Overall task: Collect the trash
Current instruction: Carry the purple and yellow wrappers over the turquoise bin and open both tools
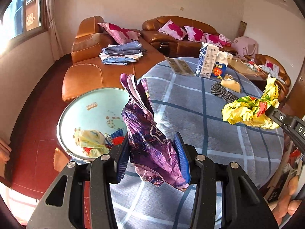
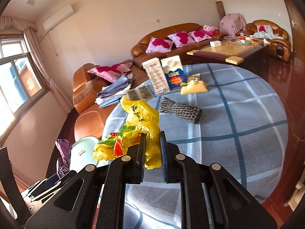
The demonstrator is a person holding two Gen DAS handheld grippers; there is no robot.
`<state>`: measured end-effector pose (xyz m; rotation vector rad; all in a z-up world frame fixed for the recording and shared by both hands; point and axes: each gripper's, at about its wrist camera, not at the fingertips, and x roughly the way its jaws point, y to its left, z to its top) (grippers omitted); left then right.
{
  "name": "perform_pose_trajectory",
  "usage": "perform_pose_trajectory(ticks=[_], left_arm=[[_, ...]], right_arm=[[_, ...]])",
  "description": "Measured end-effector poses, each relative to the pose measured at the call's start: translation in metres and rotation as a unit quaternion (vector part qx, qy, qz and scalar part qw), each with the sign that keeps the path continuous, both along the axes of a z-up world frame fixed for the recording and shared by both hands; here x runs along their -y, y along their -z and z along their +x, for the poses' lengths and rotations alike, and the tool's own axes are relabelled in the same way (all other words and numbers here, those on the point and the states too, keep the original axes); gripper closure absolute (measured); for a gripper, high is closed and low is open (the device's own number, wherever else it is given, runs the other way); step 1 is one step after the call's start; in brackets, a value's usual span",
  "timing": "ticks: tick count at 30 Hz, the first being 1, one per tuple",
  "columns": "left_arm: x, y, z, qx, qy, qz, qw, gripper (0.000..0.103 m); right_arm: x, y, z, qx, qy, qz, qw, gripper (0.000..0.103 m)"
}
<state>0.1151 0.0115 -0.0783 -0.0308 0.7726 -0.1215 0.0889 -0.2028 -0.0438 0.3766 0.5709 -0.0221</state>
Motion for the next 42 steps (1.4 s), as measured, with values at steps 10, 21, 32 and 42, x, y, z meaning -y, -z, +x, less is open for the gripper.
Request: perform_pose_trajectory(ticks=[10,21,32,42], left_arm=[[-0.025,0.002,-0.005,-0.001,-0.018,0.001,0.9998,0.058],[-0.047,0.004,-0.003,-0.005,-0.038,-0.003,0.9993,0.058],[-0.066,0.011,0.005,-0.012,-0.056,-0.008,0.9983,0.058],[-0.085,0.027,0.024,-0.031,-0.075,-0.008,0.9967,0.058]], right_arm=[[-0.028,0.002,0.002,-0.002,-0.028,-0.007,1.0,0.088],[-0.058,0.002,0.011,-0.004,-0.06,-0.016,0.998,0.088],[-0.079,0.007,0.024,-0.012,-0.083,-0.025,0.996,0.088],[-0.113,0.018,0.053,-0.023,-0.11,-0.042,0.993,0.088]])
